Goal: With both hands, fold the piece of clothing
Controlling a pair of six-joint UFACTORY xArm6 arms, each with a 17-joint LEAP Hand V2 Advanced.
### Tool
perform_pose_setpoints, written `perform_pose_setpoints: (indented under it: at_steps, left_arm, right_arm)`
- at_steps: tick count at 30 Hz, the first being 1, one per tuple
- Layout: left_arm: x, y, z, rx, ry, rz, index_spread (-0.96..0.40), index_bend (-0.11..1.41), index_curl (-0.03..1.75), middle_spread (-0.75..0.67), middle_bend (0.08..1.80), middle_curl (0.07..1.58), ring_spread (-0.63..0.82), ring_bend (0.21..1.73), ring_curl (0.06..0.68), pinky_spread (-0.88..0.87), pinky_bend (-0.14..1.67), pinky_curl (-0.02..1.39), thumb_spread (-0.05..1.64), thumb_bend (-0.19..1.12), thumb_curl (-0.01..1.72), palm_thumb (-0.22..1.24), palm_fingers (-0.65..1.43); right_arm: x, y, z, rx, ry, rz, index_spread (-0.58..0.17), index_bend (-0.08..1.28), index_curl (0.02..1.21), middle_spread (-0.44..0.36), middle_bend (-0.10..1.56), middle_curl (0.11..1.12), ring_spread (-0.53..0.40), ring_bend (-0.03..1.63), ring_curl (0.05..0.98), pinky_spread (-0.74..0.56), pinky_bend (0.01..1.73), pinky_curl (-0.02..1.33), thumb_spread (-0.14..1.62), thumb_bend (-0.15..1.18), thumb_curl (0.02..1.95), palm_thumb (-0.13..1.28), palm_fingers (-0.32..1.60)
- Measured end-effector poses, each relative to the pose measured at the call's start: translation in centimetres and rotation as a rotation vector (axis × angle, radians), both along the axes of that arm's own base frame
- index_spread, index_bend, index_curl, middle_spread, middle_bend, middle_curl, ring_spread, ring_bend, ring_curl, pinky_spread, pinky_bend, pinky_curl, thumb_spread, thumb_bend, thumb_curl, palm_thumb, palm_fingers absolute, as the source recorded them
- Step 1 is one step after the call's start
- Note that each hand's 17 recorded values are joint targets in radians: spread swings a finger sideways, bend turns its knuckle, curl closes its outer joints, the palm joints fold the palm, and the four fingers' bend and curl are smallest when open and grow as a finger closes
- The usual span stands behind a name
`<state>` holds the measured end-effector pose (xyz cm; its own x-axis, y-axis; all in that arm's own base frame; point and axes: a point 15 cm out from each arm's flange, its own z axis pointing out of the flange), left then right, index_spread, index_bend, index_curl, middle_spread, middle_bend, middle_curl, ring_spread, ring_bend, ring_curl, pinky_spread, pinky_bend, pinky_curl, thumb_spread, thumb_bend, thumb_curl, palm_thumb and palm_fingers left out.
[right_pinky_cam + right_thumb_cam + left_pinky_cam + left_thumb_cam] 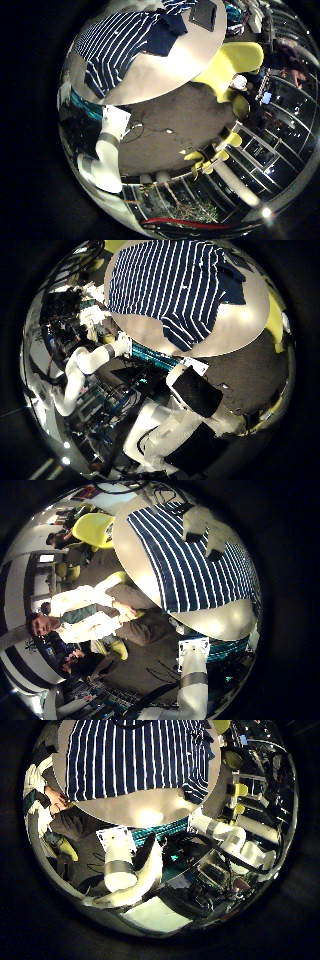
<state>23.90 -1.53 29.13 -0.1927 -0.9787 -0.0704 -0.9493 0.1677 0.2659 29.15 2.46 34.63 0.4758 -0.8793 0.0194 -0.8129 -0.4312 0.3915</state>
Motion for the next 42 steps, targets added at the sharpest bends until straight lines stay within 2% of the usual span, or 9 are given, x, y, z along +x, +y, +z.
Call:
perform_pose_setpoints:
  at_steps: [5,15,19,22,27,34,39,42]
  left_arm:
    - [0.6,-0.1,0.3,-0.012,-0.017,0.017,0.05,0.15,0.26,0.13,0.35,0.43,0.06,0.96,0.254,0.04,0.69,0.41,1.10,-0.02,0.29,0.27,0.10]
    - [0.2,1.5,-3.0,0.040,0.074,0.005,0.04,0.17,0.29,0.14,0.34,0.41,0.08,0.93,0.245,0.08,0.65,0.39,1.10,-0.02,0.29,0.28,0.09]
    - [0.7,2.5,-4.3,0.062,0.062,0.008,0.04,0.17,0.30,0.16,0.32,0.41,0.11,0.91,0.237,0.13,0.61,0.38,1.10,-0.02,0.29,0.28,0.08]
    - [1.4,3.3,-6.2,0.083,0.040,-0.024,0.04,0.17,0.30,0.16,0.30,0.40,0.13,0.89,0.232,0.16,0.60,0.37,1.09,-0.02,0.29,0.28,0.07]
    - [1.7,6.7,-9.1,0.149,0.029,-0.057,0.02,0.16,0.31,0.17,0.27,0.39,0.16,0.87,0.225,0.18,0.60,0.36,1.06,-0.02,0.30,0.29,0.07]
    - [1.4,8.1,-12.2,0.143,0.013,-0.079,-0.04,0.16,0.31,0.17,0.24,0.38,0.18,0.84,0.217,0.19,0.58,0.36,1.04,-0.02,0.30,0.32,0.08]
    - [1.5,8.1,-13.8,0.136,0.030,-0.088,-0.06,0.20,0.33,0.11,0.28,0.39,0.16,0.79,0.201,0.17,0.53,0.34,1.03,-0.02,0.31,0.36,0.17]
    - [1.7,8.0,-14.8,0.135,0.052,-0.087,-0.08,0.21,0.35,-0.02,0.36,0.40,0.04,0.79,0.185,0.06,0.52,0.32,1.02,-0.02,0.31,0.39,0.39]
  right_arm:
    - [0.4,-0.7,-0.1,0.006,0.015,-0.001,-0.348,0.17,0.33,-0.028,0.31,0.38,0.086,0.59,0.203,0.35,0.56,0.11,1.37,-0.01,0.30,0.53,0.25]
    - [0.9,-1.8,-1.2,0.018,0.039,-0.028,-0.347,0.17,0.32,-0.029,0.31,0.38,0.072,0.58,0.207,0.35,0.53,0.13,1.37,-0.01,0.31,0.53,0.26]
    - [1.1,-2.0,-1.9,0.019,0.053,-0.046,-0.347,0.17,0.32,-0.031,0.30,0.38,0.073,0.57,0.208,0.35,0.52,0.14,1.37,-0.01,0.31,0.53,0.27]
    - [1.4,-2.0,-2.5,0.014,0.068,-0.053,-0.347,0.17,0.32,-0.050,0.30,0.38,0.073,0.57,0.209,0.35,0.52,0.15,1.37,-0.01,0.31,0.53,0.27]
    - [1.5,-1.8,-3.0,0.012,0.098,-0.053,-0.349,0.17,0.31,-0.053,0.29,0.38,0.069,0.57,0.212,0.36,0.52,0.16,1.37,-0.01,0.31,0.53,0.28]
    - [1.3,-0.3,-3.1,0.055,0.101,-0.060,-0.340,0.16,0.31,-0.046,0.29,0.38,0.059,0.59,0.219,0.35,0.51,0.17,1.38,-0.01,0.31,0.54,0.28]
    - [1.1,0.2,-3.2,0.054,0.105,-0.061,-0.338,0.16,0.30,-0.045,0.29,0.38,0.053,0.59,0.223,0.35,0.52,0.18,1.38,-0.01,0.30,0.54,0.28]
    - [1.0,0.1,-3.4,0.049,0.108,-0.071,-0.336,0.15,0.30,-0.040,0.29,0.38,0.051,0.60,0.225,0.35,0.52,0.18,1.37,-0.01,0.30,0.54,0.27]
